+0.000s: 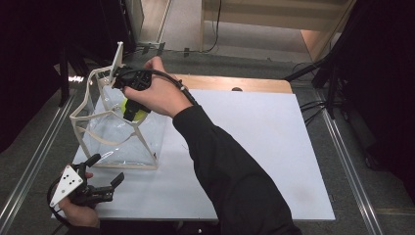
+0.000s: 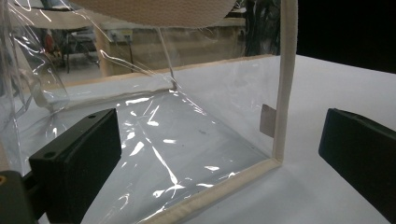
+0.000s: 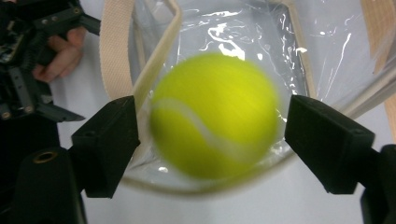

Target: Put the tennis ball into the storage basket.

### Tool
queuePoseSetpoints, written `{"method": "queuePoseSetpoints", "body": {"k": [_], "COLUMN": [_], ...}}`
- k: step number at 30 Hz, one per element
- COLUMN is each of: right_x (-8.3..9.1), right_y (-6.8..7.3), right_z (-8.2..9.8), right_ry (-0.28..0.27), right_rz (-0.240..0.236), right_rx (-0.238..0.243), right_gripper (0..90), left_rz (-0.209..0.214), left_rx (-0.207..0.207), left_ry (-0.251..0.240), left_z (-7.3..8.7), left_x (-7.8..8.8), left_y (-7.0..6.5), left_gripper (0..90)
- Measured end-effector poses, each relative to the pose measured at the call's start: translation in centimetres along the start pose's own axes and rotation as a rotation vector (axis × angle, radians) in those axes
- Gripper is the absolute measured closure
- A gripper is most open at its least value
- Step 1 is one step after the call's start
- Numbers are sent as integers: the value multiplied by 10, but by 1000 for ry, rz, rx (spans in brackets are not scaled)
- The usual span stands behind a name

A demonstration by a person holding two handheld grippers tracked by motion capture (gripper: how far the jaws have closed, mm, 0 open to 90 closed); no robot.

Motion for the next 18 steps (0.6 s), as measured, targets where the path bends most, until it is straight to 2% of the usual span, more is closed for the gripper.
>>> {"method": "queuePoseSetpoints", "body": {"k": [2, 6, 7, 11, 13, 18], "right_x": [5, 11, 15, 23, 25, 26], "right_y": [1, 1, 1, 3, 3, 3], "right_z": [3, 7, 10, 17, 22, 35], "right_ry": [-4, -4, -6, -44, -50, -68], "right_rz": [-9, 0, 15, 21, 26, 26], "right_rx": [-4, -1, -4, -2, -7, -24], "right_gripper": [150, 118, 104, 70, 8, 3], "left_rz": [-1, -1, -1, -1, -1, 0], "left_rx": [-2, -1, -1, -1, -5, -6], "left_ry": [0, 1, 0, 0, -1, -2], "left_z": [0, 0, 0, 0, 0, 0], "left_x": [0, 0, 0, 0, -1, -1], "left_y": [0, 0, 0, 0, 0, 0], "left_gripper": [0, 0, 0, 0, 0, 0]}}
Point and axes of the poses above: each handheld gripper's, and its own axes: x roughly backward along the jaws, z roughly out of its underside, y roughly to its left, the point moved 7 cm from there along -x, roughly forward along the jaws, and after that the axes turned 2 degrees about -x, right-handed, at the moved point
